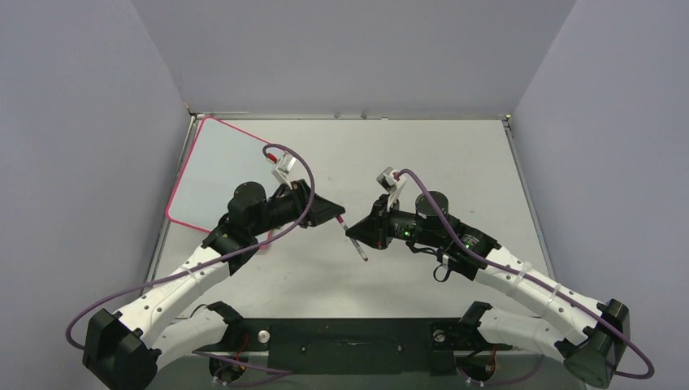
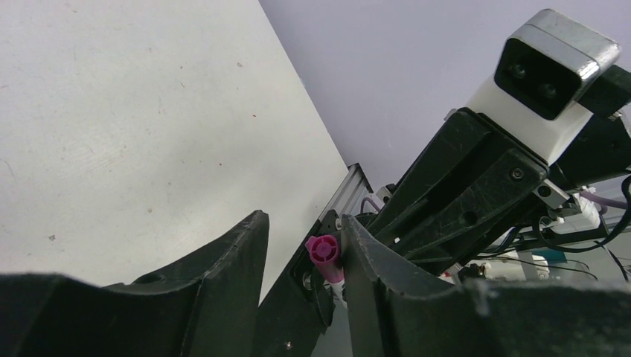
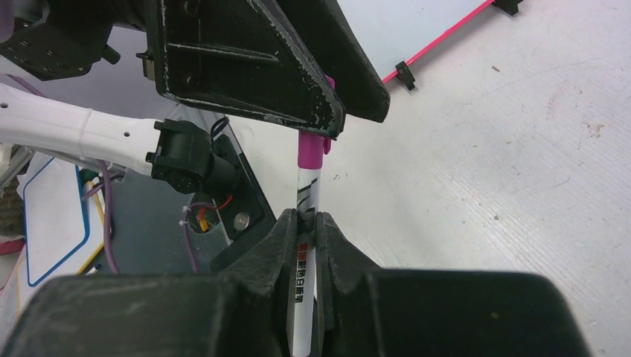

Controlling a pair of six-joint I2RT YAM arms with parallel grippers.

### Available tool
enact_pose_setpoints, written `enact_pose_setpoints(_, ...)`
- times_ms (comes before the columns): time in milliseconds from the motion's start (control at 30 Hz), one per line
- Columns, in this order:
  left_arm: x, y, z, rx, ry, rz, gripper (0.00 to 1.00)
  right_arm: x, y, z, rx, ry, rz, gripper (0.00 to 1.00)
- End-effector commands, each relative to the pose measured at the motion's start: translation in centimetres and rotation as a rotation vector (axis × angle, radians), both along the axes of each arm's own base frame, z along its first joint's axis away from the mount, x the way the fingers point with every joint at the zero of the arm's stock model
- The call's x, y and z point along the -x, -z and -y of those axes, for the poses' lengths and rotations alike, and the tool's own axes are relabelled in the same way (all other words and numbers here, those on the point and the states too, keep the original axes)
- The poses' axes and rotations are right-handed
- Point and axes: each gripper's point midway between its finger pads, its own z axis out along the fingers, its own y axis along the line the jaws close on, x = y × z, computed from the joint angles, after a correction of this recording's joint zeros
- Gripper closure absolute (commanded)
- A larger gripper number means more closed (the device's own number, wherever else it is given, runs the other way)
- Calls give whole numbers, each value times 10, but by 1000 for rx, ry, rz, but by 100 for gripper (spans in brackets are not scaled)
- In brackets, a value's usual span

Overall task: Write a sentence on the whiteboard
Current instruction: Pass from the right arm to the left

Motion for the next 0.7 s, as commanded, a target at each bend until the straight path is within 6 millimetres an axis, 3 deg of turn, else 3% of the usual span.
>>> enact_pose_setpoints(0,1,-14,3,38,7,56,68,1,-31,-6,-86,-16,59,100)
enact_pose_setpoints(167,5,-10,2,33,7,49,85,-2,-27,-7,-88,-7,56,100)
enact_pose_setpoints(233,5,-10,1,36,1,46,98,-3,-25,-8,-82,-4,51,100)
enact_pose_setpoints(500,-1,-22,-7,74,-75,48,100,-29,-29,4,-84,167,54,100)
enact_pose_setpoints(533,-5,-24,-10,79,-98,52,100,-30,-31,5,-89,183,52,95)
enact_pose_setpoints(567,-6,-29,-11,89,-112,59,100,-33,-33,8,-95,205,56,72)
enact_pose_setpoints(600,-9,-32,-13,95,-135,64,100,-34,-35,9,-102,219,51,59)
enact_pose_setpoints(633,-11,-37,-14,107,-147,67,100,-36,-39,12,-115,244,52,39)
enact_pose_setpoints(667,-14,-41,-16,115,-167,69,100,-40,-41,16,-121,274,55,32)
